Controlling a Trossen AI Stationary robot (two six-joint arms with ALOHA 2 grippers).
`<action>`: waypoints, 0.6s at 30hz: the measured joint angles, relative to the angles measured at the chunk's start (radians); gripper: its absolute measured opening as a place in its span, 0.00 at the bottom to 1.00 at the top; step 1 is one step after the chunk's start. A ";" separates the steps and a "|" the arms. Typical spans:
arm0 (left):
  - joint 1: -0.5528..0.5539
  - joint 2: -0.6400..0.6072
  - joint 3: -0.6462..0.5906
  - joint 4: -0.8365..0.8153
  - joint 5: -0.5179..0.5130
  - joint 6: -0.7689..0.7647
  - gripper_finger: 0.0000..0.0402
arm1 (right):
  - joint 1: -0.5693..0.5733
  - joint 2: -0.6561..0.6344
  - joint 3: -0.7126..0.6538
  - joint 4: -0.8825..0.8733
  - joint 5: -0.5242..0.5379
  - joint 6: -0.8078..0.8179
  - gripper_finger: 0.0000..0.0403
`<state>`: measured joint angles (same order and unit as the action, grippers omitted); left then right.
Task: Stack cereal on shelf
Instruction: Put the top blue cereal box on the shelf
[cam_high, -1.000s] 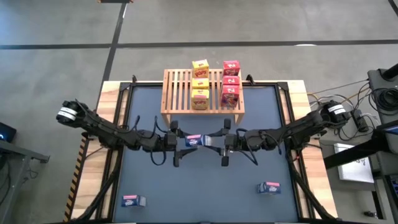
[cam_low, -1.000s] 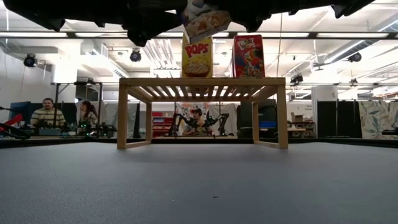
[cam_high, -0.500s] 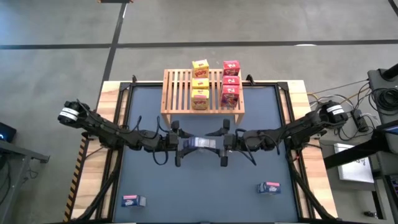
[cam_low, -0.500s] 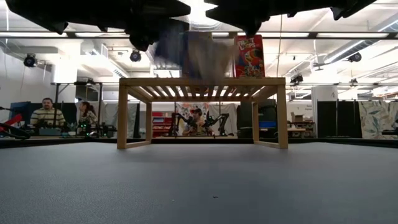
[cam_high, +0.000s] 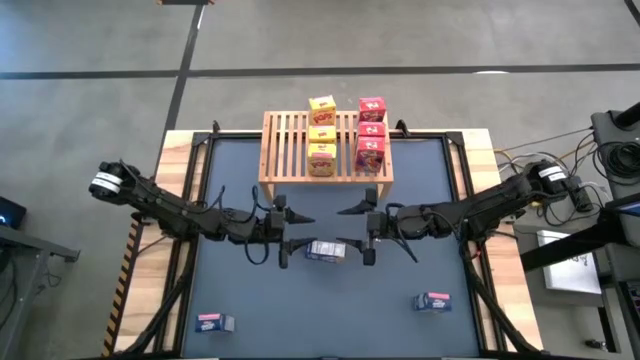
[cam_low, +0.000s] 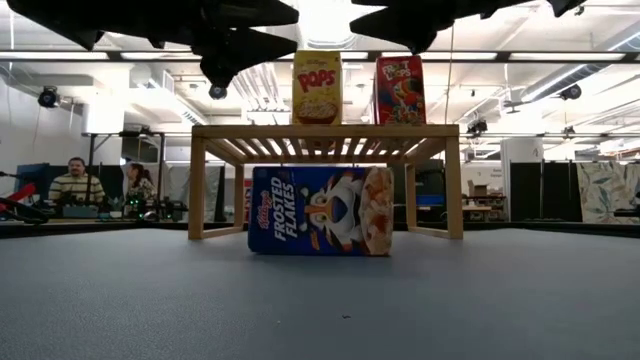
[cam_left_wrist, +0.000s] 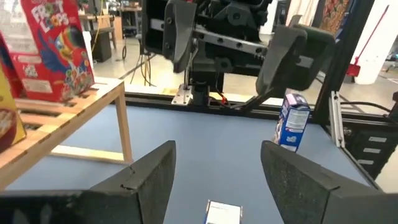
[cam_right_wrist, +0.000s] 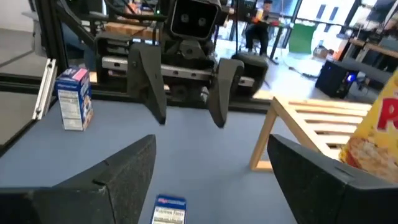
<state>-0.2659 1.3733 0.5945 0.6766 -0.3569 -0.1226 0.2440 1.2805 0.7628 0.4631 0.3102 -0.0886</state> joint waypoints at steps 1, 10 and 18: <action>-0.004 -0.008 0.000 -0.011 0.000 -0.012 0.54 | 0.000 -0.007 0.000 -0.021 -0.001 0.011 0.74; -0.042 -0.100 -0.131 0.124 -0.030 0.047 0.54 | 0.000 -0.009 0.000 -0.171 -0.007 0.083 0.70; -0.043 -0.141 -0.307 0.399 -0.029 0.034 0.54 | 0.000 0.005 0.016 -0.188 -0.077 0.093 0.68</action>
<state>-0.3085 1.2325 0.2876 1.0758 -0.3861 -0.0883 0.2443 1.2852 0.7790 0.2755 0.2336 0.0047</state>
